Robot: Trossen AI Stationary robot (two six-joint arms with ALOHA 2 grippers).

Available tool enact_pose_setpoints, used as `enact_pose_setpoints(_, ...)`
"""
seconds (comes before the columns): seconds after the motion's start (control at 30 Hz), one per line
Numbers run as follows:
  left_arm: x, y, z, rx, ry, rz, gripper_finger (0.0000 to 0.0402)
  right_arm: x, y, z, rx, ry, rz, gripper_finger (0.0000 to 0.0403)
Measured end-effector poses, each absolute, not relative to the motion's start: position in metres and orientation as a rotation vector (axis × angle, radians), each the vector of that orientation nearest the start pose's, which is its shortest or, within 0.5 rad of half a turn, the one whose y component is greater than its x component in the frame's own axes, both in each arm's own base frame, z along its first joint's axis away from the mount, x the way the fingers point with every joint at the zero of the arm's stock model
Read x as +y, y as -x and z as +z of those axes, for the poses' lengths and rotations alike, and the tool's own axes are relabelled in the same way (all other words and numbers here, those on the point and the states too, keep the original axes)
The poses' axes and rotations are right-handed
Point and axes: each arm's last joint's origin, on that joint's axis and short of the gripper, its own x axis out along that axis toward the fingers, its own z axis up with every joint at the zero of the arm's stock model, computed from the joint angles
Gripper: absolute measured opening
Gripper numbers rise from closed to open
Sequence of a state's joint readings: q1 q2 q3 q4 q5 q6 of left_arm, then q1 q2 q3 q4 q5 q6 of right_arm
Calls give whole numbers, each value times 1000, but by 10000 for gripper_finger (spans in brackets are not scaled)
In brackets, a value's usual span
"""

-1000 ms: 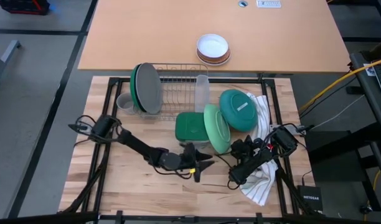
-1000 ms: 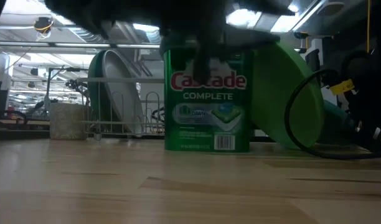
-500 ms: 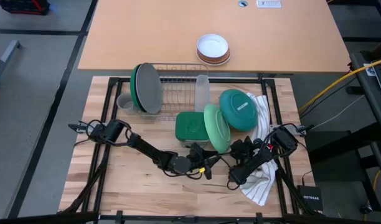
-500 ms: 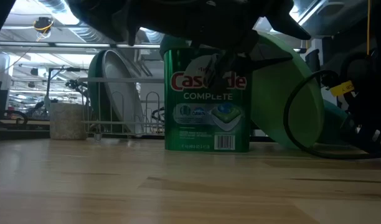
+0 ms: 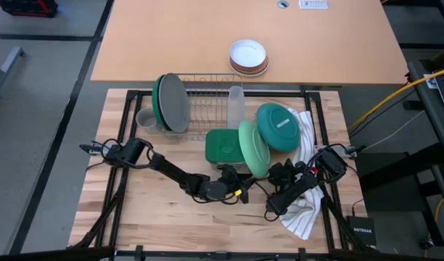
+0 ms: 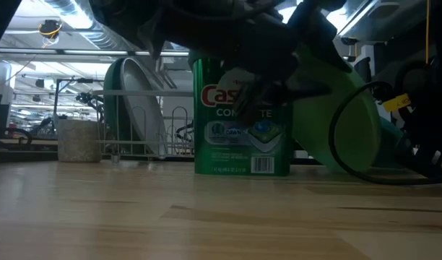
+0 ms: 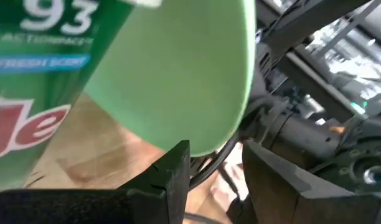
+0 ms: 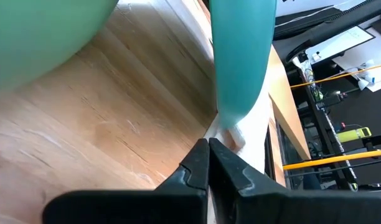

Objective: Sort dishes
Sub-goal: Put the light green plate into the dish rack

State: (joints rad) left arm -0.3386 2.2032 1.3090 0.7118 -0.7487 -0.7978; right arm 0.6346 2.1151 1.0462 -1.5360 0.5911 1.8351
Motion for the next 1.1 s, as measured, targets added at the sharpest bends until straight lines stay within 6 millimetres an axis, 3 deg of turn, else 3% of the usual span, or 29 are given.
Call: enact_pose_setpoints(1.1,-131,-446,153,-40,600,423,136,134,-209,96,1121,293,-1443,7)
